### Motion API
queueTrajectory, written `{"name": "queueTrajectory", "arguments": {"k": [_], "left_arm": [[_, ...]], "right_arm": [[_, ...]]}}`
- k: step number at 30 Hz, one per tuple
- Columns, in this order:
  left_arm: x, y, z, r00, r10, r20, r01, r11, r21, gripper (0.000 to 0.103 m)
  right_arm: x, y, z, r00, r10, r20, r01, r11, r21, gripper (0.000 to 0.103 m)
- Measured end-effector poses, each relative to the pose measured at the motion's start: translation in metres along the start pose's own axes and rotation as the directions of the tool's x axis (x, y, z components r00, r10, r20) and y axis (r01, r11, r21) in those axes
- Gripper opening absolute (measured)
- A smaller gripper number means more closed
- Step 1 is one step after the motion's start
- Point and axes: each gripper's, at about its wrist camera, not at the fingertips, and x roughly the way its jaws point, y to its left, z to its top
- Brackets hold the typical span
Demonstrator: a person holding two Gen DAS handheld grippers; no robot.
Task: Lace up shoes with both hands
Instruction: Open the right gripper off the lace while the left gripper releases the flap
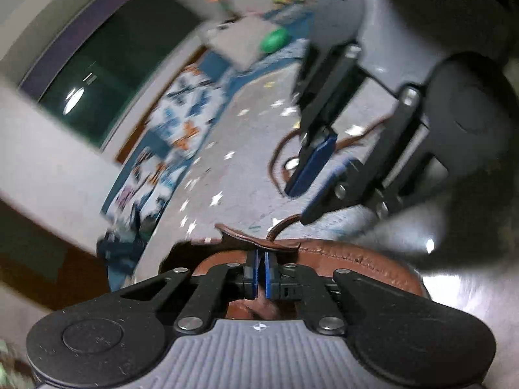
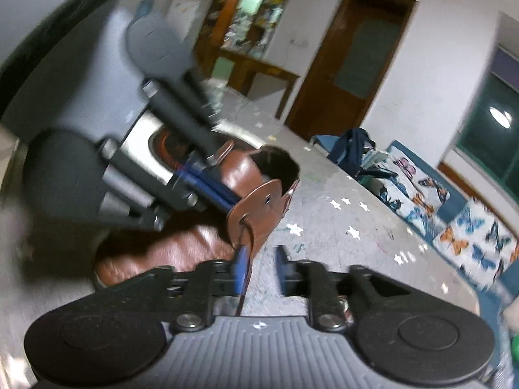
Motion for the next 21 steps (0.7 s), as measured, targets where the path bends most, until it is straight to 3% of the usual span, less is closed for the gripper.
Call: {"name": "queueTrajectory", "arguments": {"k": [5,9,13,21], "left_arm": [[-0.020,0.007,-0.003,0.996,0.092,0.021,-0.087,0.982,-0.167,0.004],[-0.040,0.018,-0.005,0.978,0.204,0.033,-0.192,0.955,-0.224,0.000],[-0.051,0.034,-0.012,0.986,0.166,0.021,-0.151,0.937,-0.315,0.001],[-0.036,0.025,-0.010,0.999,0.032,0.044,-0.026,0.992,-0.123,0.009]], "right_arm": [[-0.006,0.002,0.000,0.999,0.000,0.045,-0.005,0.993,0.121,0.031],[-0.004,0.005,0.002,0.997,-0.003,0.071,-0.010,0.984,0.178,0.035],[0.000,0.013,0.003,0.997,-0.011,0.080,-0.007,0.973,0.229,0.036],[-0.001,0.010,-0.001,0.994,-0.070,0.079,0.047,0.964,0.260,0.036]]}}
